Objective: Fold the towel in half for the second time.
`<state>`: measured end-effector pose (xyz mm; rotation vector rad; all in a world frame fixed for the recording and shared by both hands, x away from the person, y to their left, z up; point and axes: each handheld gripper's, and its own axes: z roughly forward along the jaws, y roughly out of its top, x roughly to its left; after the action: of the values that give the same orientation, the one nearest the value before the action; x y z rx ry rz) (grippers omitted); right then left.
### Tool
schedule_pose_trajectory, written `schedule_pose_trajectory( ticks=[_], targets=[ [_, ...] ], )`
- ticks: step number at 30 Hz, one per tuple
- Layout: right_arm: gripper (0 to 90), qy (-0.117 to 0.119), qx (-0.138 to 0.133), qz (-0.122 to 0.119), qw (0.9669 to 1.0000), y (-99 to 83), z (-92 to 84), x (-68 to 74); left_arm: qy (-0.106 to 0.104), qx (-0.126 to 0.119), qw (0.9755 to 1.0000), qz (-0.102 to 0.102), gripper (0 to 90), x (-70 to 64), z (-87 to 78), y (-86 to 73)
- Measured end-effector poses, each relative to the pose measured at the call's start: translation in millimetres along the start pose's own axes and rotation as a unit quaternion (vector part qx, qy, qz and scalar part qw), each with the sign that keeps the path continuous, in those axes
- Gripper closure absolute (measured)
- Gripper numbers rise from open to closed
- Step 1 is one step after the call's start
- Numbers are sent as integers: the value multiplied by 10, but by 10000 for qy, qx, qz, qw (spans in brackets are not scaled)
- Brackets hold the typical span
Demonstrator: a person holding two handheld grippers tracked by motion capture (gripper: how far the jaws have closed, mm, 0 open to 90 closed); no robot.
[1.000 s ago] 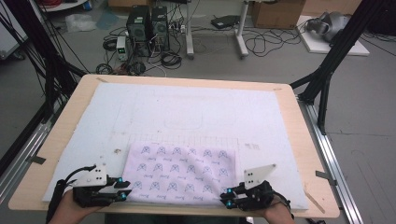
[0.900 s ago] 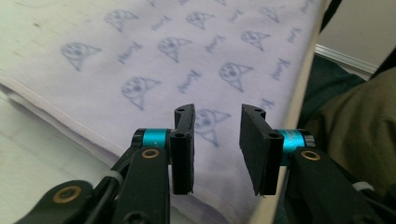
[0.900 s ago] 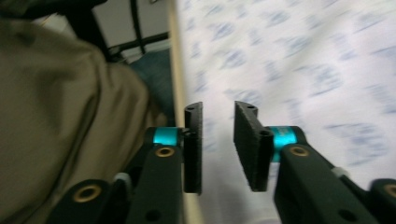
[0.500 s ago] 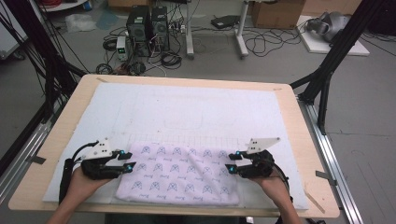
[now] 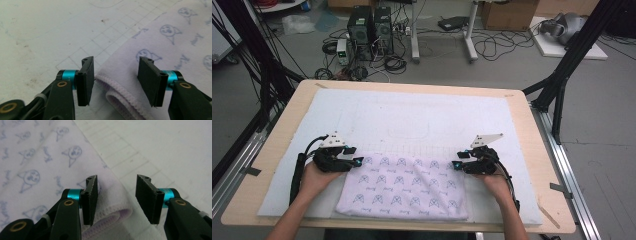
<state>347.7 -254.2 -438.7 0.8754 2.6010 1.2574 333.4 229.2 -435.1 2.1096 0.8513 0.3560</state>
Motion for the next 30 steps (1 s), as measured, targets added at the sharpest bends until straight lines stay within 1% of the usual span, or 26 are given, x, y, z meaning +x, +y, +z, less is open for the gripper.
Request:
schedule_pose_trajectory(
  ticks=[1,2,4,6,8,11,13,14,15,16,17,18,19,20,22,24,26,30],
  targets=[
    [512,-14,89,-3,10000,-17,18,0,44,60,10000,-1,466,6,17,-5],
    [502,-78,164,-24,9998,-30,32,5,57,115,9999,-28,455,13,40,-9],
    [501,-100,137,-10,9999,-48,37,8,81,208,9997,-28,434,11,73,-15],
    [500,-90,128,17,9999,-65,35,4,101,223,9997,2,426,12,79,-16],
    [501,-65,61,64,9999,-86,38,-5,50,227,9997,-87,423,32,89,-24],
    [505,-48,49,115,9999,-97,36,-4,-106,211,9994,-259,442,73,95,-39],
    [515,-10,27,138,9999,-102,38,-17,-112,234,9994,-229,450,70,92,-37],
    [530,5,27,161,9999,-103,36,-17,-188,219,9993,-220,476,68,91,-37],
    [562,20,29,153,9999,-103,35,-17,-218,219,9993,-217,523,62,90,-37],
    [639,83,34,145,9999,-102,36,-15,-267,210,9992,-210,541,62,90,-36],
    [692,248,50,163,9995,-102,41,-10,-363,216,9989,-214,583,62,87,-37],
    [715,246,66,147,9996,-98,44,5,-447,201,9986,-205,640,61,88,-39],
    [746,283,72,100,9995,-92,45,12,-468,204,9985,-200,675,56,88,-38],
    [756,273,89,64,9996,-87,43,24,-513,194,9983,-184,698,53,88,-37],
    [778,260,110,-1,9996,-78,41,37,-490,197,9985,-148,732,34,83,-34],
    [790,268,118,3,9996,-75,38,48,-431,215,9988,-18,760,10,74,-26],
    [799,225,113,-53,9997,-69,36,54,-374,223,9990,77,772,-8,68,-21],
    [809,143,115,-128,9998,-53,20,81,-289,221,9992,155,783,-36,52,-11]
  ],
)
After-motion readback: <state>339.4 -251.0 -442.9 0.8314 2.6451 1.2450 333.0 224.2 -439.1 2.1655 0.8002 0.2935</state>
